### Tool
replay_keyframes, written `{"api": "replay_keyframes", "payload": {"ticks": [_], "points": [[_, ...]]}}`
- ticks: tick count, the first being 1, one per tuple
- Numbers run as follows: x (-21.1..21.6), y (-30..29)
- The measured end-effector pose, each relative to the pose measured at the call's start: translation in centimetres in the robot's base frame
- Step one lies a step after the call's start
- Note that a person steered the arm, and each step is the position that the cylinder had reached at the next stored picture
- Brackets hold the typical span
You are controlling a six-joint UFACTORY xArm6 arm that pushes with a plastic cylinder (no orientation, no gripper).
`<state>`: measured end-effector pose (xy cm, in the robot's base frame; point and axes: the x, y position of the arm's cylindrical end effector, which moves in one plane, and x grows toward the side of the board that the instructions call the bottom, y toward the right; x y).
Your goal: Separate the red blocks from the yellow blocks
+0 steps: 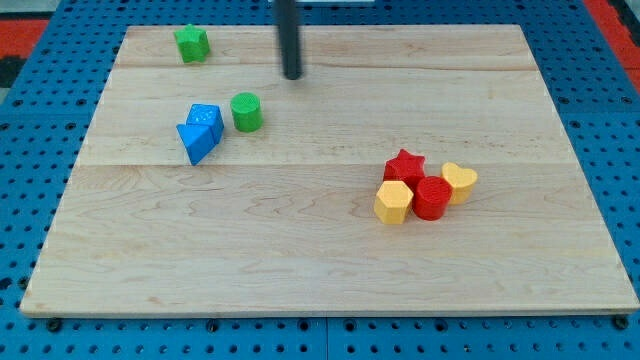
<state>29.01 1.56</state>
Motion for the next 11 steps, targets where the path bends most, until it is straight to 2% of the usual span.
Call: {"api": "replay_keyframes", "payload": {"ticks": [1,2,3,4,5,6,8,10,11], "points": [[2.8,12.4],[10.4,20.9],[18.3,21.2],[23.7,18.3],[26.1,16.0],[23.4,12.3],[15.6,8.7],[15.7,4.8],[16.1,-0.3]]}}
